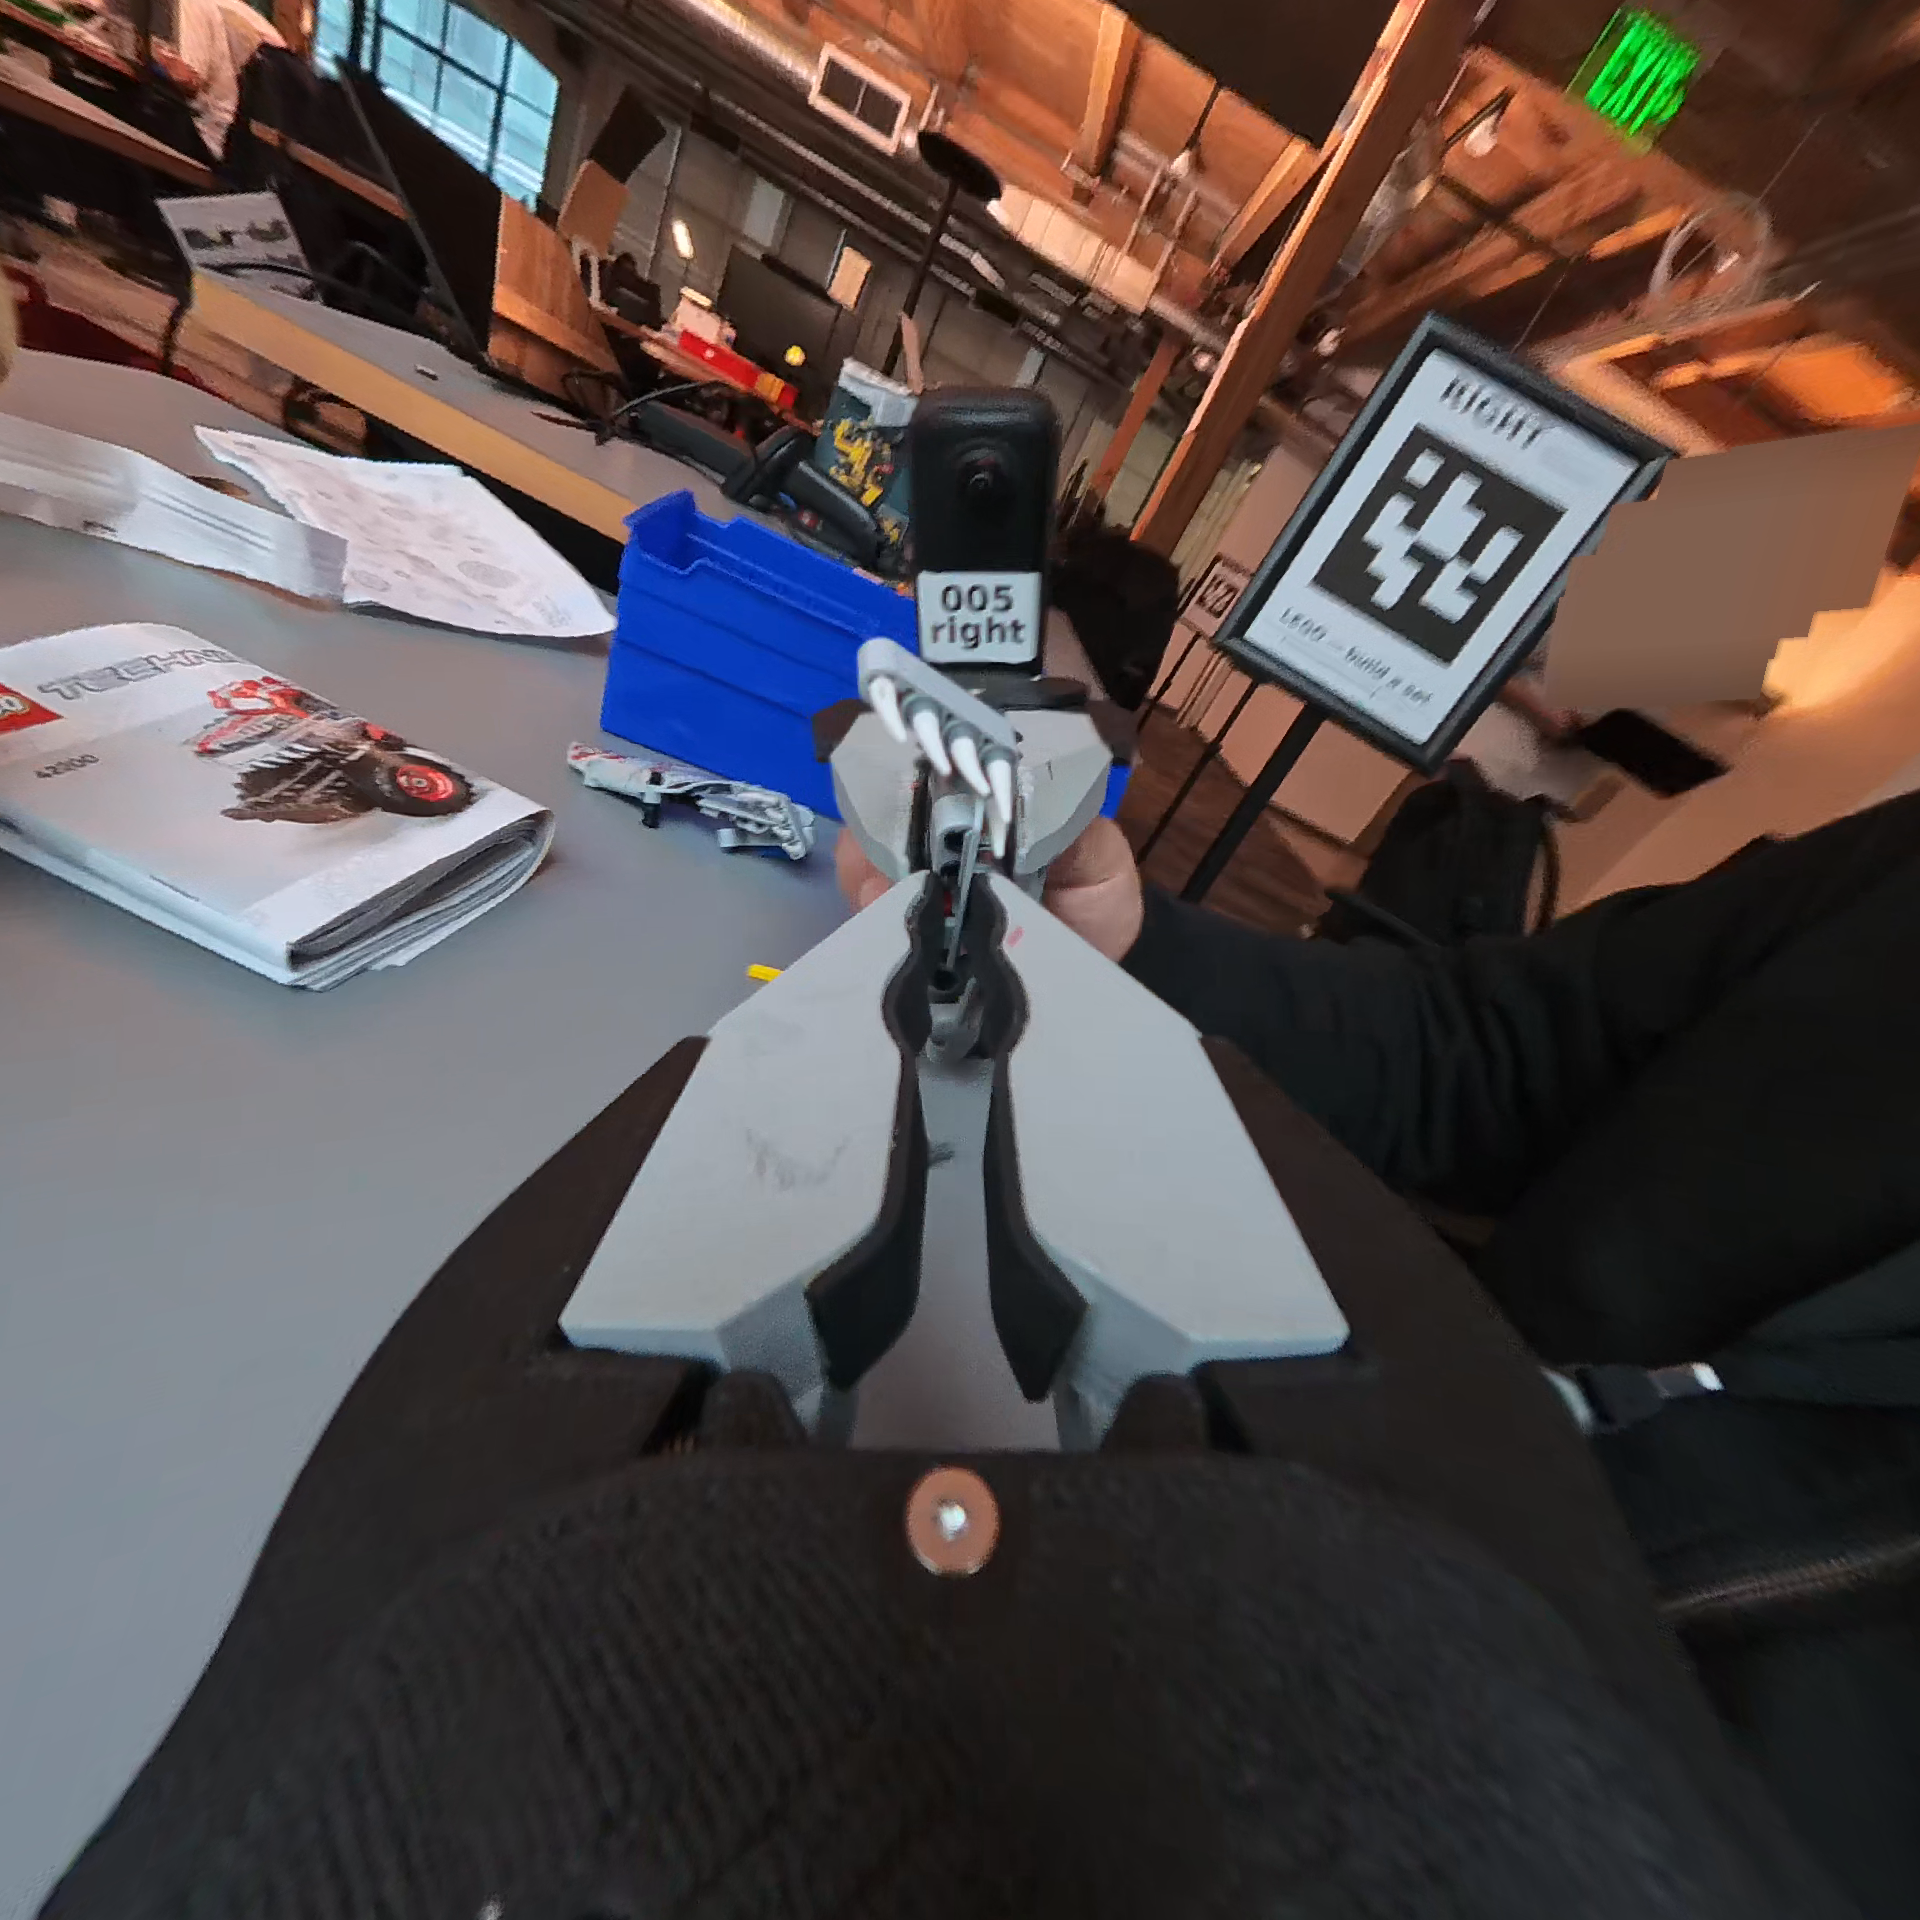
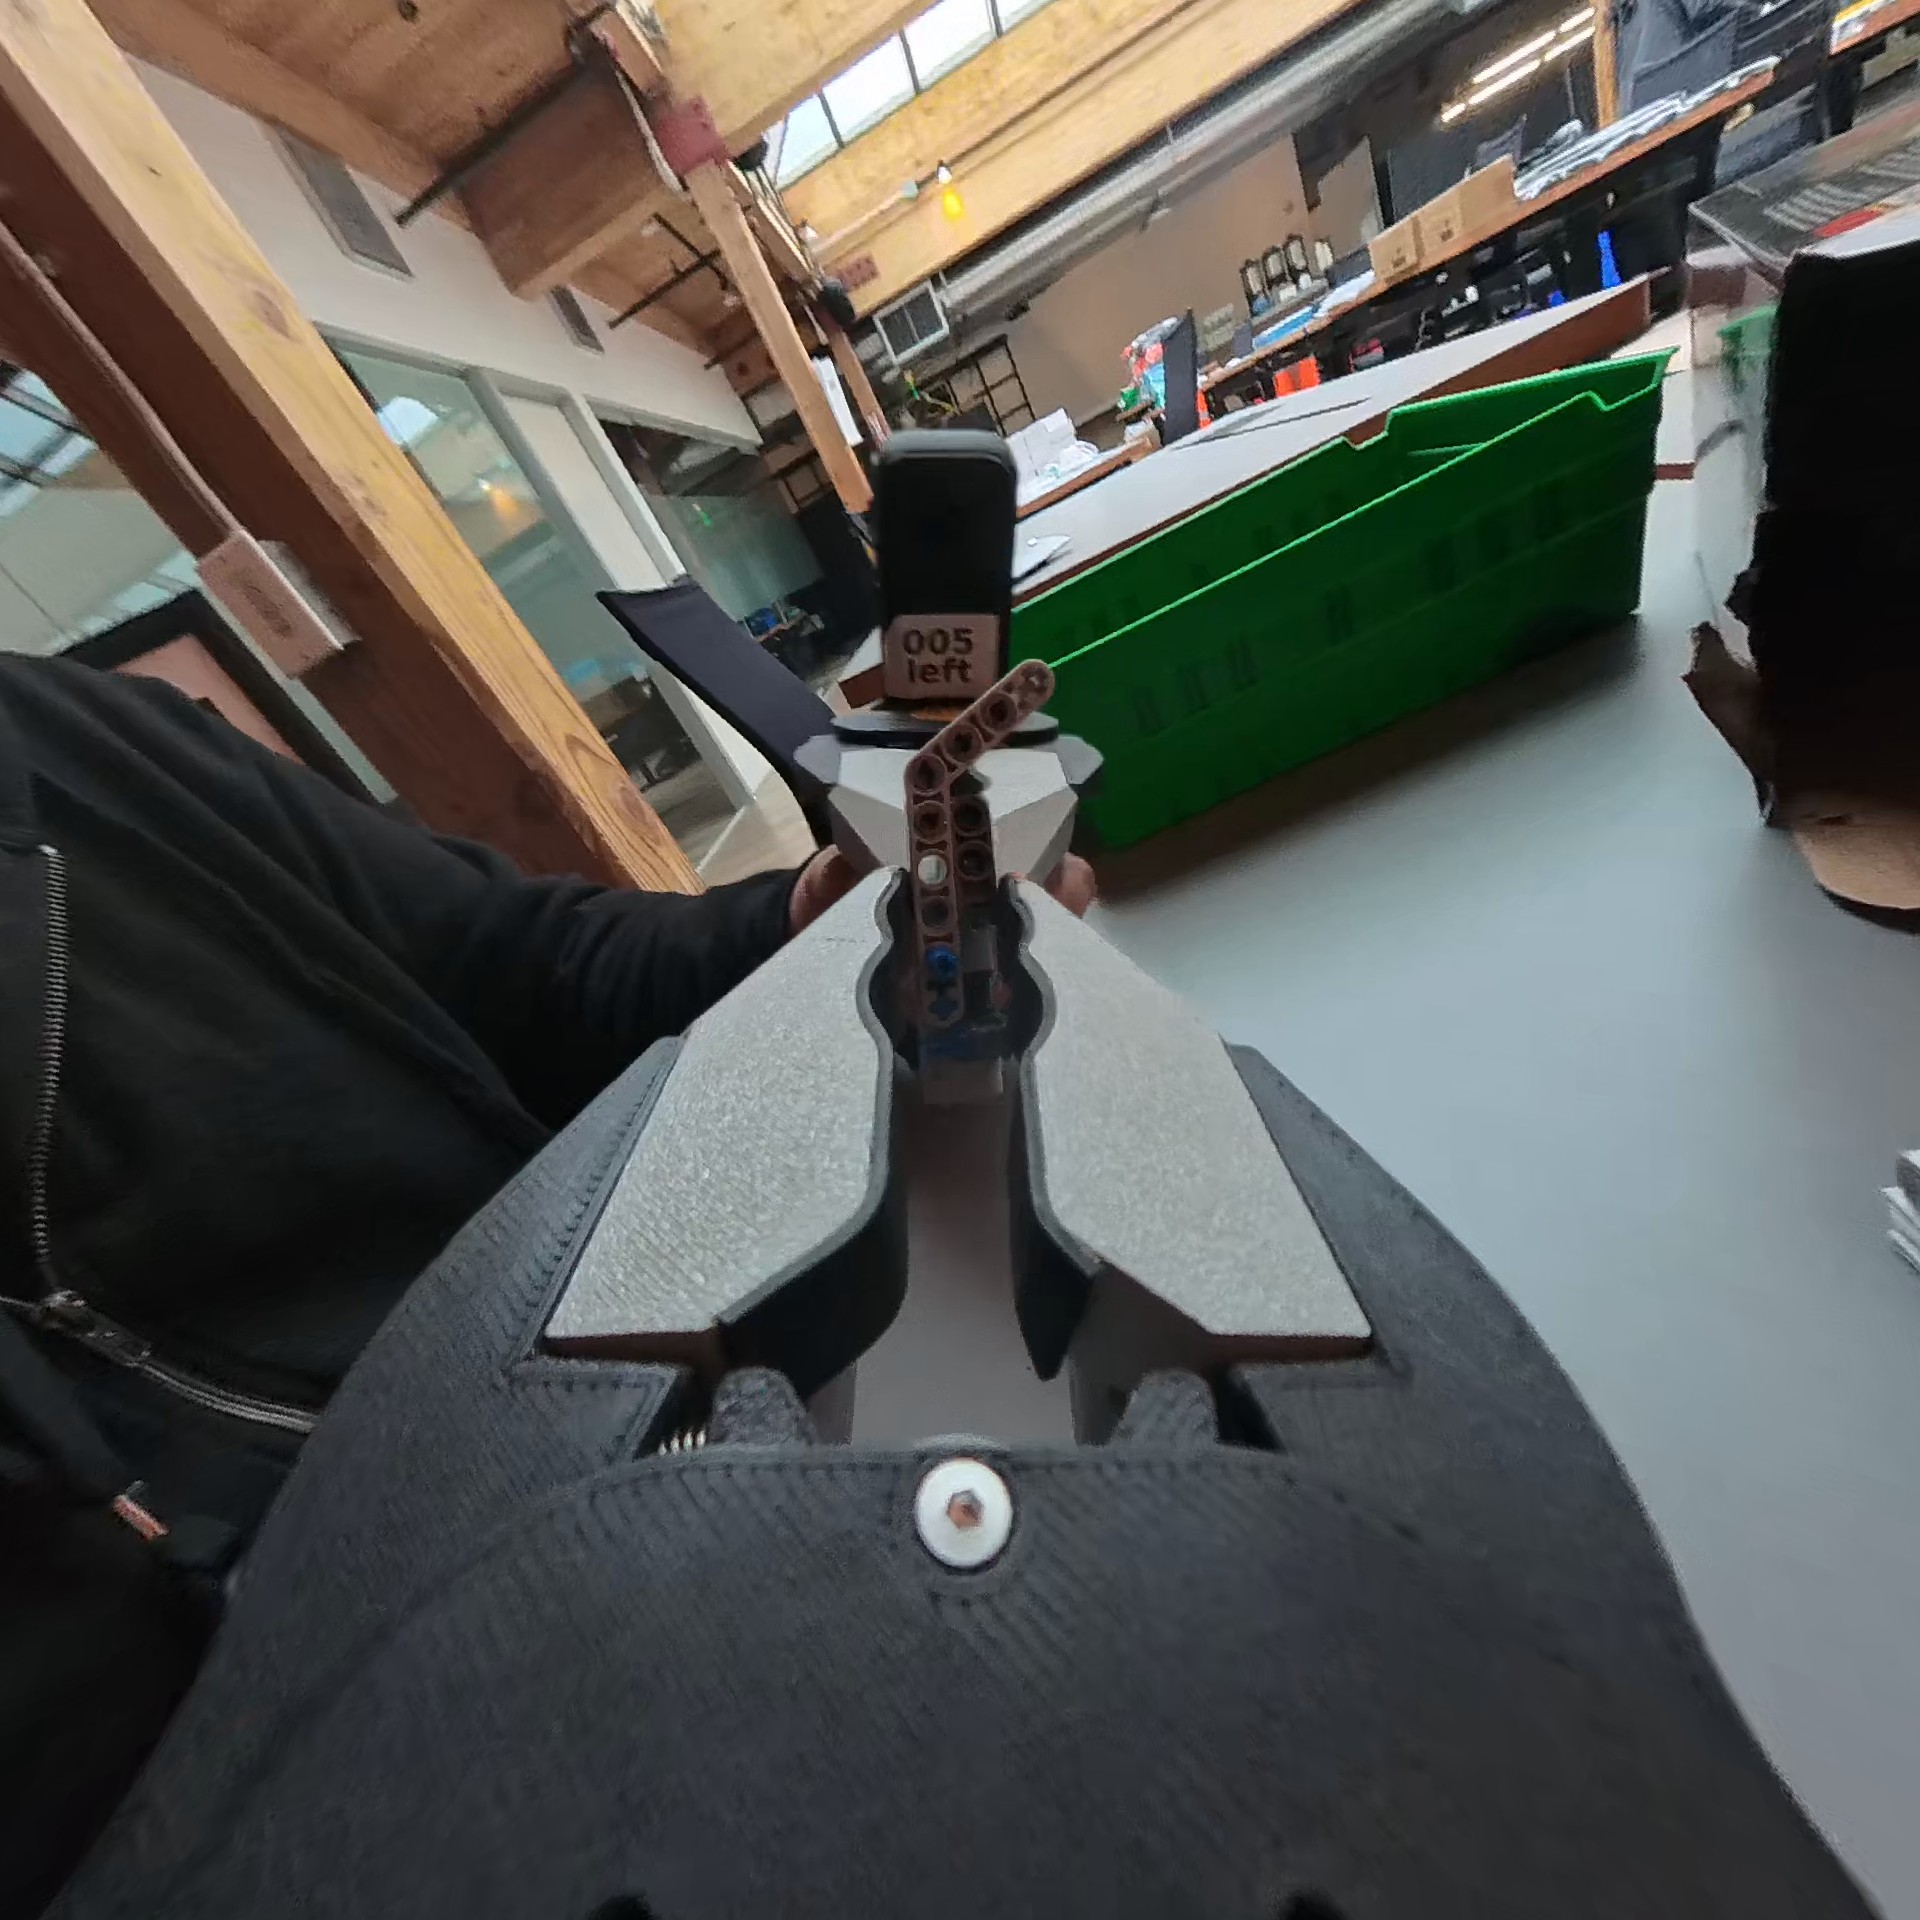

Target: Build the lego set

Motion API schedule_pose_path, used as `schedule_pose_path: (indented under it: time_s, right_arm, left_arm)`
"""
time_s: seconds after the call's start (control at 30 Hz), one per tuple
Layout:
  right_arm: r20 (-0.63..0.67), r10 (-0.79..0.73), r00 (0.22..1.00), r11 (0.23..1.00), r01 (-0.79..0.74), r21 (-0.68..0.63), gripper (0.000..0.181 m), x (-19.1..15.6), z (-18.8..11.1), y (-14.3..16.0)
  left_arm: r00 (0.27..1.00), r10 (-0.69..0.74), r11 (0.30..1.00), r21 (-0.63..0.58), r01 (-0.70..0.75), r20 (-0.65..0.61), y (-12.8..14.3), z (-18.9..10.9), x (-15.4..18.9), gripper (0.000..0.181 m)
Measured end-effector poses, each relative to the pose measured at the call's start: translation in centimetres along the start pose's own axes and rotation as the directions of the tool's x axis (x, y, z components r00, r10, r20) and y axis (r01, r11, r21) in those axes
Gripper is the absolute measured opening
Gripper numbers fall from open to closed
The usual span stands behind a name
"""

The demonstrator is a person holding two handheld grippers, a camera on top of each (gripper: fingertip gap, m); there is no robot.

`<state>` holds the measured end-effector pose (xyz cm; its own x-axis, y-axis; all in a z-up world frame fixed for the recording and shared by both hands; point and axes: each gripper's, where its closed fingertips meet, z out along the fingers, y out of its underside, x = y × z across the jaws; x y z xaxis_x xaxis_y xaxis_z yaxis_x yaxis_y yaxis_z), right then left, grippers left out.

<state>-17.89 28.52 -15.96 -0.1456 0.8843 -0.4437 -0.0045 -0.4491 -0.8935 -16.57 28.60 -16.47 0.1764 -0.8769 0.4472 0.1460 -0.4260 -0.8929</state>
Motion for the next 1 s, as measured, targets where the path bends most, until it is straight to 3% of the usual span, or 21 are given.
schedule_pose_path:
  time_s: [0.3,0.6,0.73,1.0]
  right_arm:
    - [0.018,0.052,0.998,0.999,-0.052,0.012,0.011,0.09,-0.12,-0.08]
    - [-0.048,-0.041,0.998,0.999,0.041,-0.014,0.012,-0.05,-0.34,0.11]
    - [0.005,-0.017,1.000,1.000,0.017,-0.001,0.011,-0.52,-0.31,-0.13]
    - [-0.023,0.028,0.999,0.999,-0.029,-0.019,0.012,0.45,-0.12,0.41]
  left_arm:
    - [0.999,0.030,0.999,0.014,-0.030,0.029,-0.03,-0.12,0.04,0.000]
    - [1.000,-0.018,0.999,0.031,0.018,0.012,0.01,0.00,0.12,0.000]
    - [0.997,0.065,0.998,0.017,-0.066,0.045,-0.25,-0.06,0.65,0.000]
    - [0.994,-0.108,0.994,-0.012,0.107,-0.027,0.41,-0.12,-0.14,0.000]
